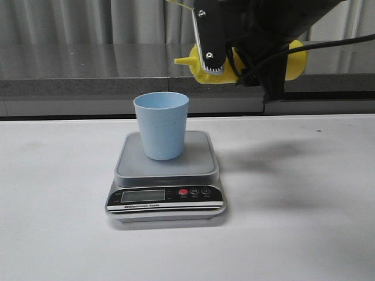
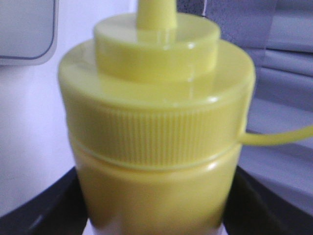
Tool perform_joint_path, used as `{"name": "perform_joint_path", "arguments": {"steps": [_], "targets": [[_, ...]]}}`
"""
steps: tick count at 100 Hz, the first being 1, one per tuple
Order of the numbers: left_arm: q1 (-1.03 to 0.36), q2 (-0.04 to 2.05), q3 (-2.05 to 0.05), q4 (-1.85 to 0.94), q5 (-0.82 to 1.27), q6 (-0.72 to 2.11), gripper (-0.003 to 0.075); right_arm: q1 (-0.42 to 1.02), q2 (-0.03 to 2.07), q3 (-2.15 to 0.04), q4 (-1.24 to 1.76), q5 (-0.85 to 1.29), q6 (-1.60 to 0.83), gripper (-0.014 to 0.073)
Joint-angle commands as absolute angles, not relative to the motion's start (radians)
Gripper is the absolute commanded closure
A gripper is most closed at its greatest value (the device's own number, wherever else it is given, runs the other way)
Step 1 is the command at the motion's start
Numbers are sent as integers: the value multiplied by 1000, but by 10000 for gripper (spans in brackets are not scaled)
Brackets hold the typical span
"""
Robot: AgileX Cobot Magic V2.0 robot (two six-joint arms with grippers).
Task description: Pour seasoning into cup on scale with both arms
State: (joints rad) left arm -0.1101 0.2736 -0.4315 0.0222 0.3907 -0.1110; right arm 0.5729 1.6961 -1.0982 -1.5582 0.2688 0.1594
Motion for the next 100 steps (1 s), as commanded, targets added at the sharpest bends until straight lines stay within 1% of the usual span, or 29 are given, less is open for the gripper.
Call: {"name": "perform_joint_path", "arguments": {"steps": [1,38,69,100], "targets": [[-106,281,-457,22,312,-121,740,581,1652,-1133,-1635,294,155,441],[-106,281,-457,22,312,-121,740,591,1652,-1133,-1761,339,155,441],[-106,281,-457,22,312,-121,740,591,1652,-1133,-1766,350,156,441],[-106,281,-457,22,312,-121,740,591,1652,-1133,-1766,349,227,441]]}}
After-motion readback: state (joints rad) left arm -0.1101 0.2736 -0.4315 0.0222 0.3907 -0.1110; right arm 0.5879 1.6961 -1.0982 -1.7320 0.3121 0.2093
